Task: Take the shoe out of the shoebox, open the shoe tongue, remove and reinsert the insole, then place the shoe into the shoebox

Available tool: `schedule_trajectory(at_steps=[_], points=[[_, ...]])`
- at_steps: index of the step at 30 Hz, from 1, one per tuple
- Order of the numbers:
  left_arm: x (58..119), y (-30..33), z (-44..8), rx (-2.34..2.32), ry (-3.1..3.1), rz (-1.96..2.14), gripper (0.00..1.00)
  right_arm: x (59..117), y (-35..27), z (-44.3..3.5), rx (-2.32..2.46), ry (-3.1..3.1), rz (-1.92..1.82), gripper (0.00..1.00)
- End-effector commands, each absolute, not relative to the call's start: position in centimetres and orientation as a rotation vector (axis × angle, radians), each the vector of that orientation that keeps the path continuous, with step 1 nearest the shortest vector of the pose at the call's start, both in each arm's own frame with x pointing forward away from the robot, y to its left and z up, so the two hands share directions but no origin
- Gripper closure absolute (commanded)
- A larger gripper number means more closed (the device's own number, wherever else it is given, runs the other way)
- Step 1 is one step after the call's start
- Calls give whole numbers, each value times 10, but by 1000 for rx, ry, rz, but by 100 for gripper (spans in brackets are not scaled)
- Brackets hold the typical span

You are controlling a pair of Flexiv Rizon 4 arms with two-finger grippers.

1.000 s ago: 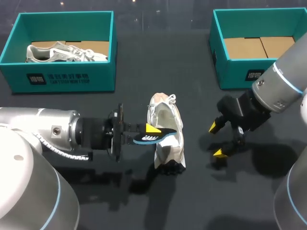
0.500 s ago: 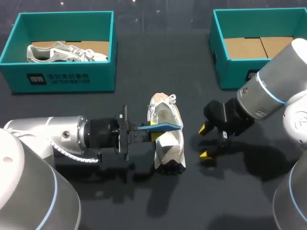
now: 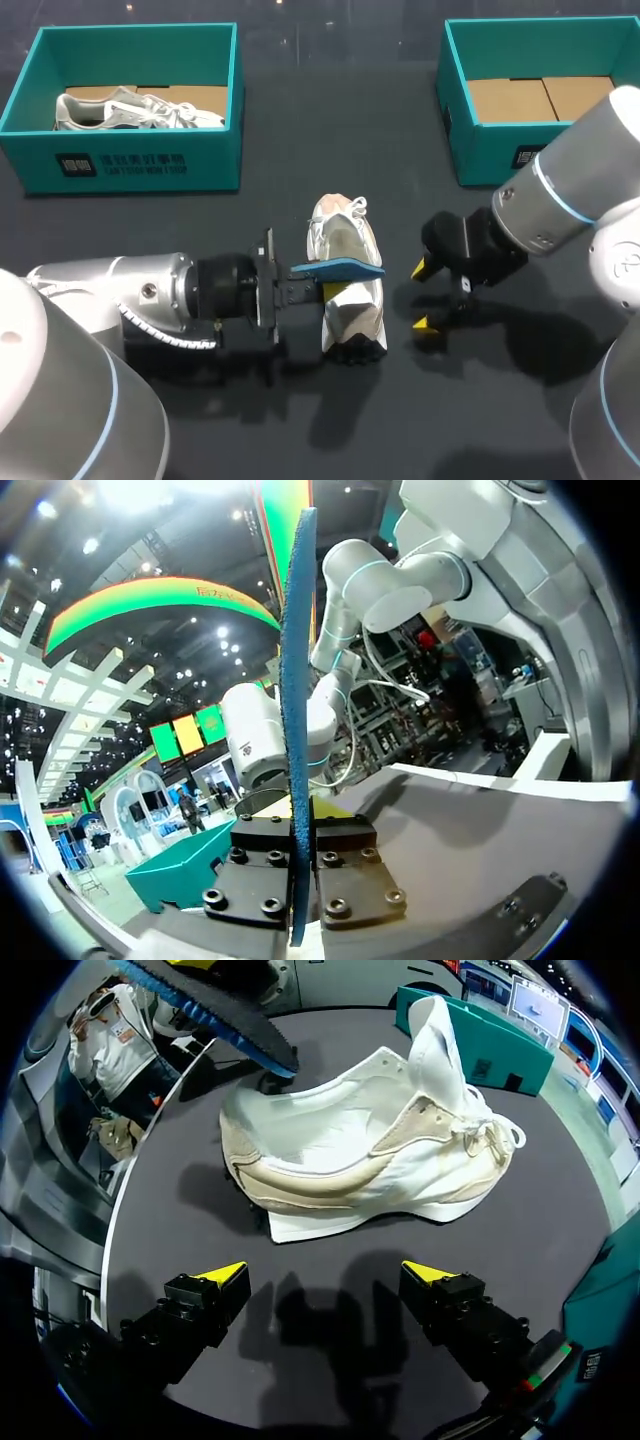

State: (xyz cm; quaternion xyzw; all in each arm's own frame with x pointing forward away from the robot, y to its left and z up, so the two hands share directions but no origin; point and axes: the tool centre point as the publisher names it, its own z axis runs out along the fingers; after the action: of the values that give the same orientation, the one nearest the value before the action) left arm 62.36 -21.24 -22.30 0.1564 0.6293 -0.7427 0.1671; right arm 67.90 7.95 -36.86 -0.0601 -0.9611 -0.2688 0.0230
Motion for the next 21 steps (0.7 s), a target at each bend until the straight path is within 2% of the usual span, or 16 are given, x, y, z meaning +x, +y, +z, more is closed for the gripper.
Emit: schedule_trajectory(at_steps=[1, 21], points=[[630, -219, -232, 457, 1782, -2147, 100, 681, 83, -369, -172, -2978, -827, 0], [646, -235, -247, 408, 1799, -2171, 100, 681, 83, -369, -172, -2978, -827, 0]])
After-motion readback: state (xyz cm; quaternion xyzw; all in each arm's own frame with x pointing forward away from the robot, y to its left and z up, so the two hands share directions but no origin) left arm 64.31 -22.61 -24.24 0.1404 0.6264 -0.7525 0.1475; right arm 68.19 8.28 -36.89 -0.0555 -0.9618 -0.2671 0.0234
